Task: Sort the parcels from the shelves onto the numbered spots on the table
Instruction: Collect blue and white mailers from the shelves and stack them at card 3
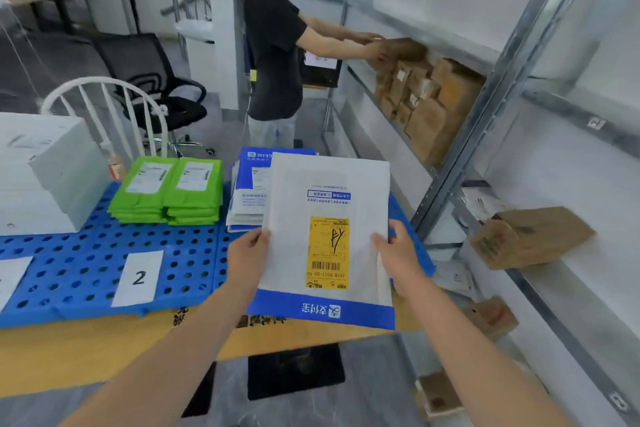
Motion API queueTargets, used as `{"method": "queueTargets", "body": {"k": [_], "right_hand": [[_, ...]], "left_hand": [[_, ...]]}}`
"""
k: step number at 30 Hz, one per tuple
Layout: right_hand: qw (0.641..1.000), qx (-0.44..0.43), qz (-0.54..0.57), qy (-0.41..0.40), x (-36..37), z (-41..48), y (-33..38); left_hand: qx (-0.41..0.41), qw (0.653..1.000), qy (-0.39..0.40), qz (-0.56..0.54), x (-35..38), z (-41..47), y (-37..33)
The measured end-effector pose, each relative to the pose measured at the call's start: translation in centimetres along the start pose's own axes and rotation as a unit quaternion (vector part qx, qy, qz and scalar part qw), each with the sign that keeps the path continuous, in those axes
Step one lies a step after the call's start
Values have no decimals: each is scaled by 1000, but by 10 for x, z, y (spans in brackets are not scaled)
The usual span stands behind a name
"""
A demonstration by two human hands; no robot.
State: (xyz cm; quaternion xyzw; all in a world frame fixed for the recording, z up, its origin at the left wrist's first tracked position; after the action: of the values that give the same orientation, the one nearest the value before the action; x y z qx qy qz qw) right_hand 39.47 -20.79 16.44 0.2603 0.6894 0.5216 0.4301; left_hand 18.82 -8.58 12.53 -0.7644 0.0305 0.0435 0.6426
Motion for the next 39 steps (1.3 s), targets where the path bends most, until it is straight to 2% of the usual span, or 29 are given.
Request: {"method": "queueTargets", "body": {"k": [6,17,23,31,36,39], "right_hand": [[1000,13,-21,-2,104,67,29],[999,31,-38,19,197,173,47],[995,48,-78,50,232,222,42],[981,6,-169,91,259,246,23],[969,-42,-239,42,247,240,9],[960,-91,-262,36,236,235,14]], "left_hand": [[5,1000,-14,13,3,124,-20],[1,997,-16,72,35,244,-34],[-20,993,-47,104,60,281,-30],[-8,982,-46,182,65,308,-10],[30,980,-28,197,69,307,-9],[106,974,-17,198,78,299,-22]]}}
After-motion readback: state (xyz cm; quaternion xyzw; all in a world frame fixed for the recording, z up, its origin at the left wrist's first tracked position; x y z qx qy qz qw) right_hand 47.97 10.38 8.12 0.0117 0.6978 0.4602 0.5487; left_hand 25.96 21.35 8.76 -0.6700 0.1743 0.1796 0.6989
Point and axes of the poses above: each hand's wrist, its own z-axis towards the middle knuckle, its own x-axis out of the palm, y = z × x, the point moved 1 cm from there along z, towards the middle knuckle, and after that the axes turned 13 degrees about -y, right-handed, at the moved point
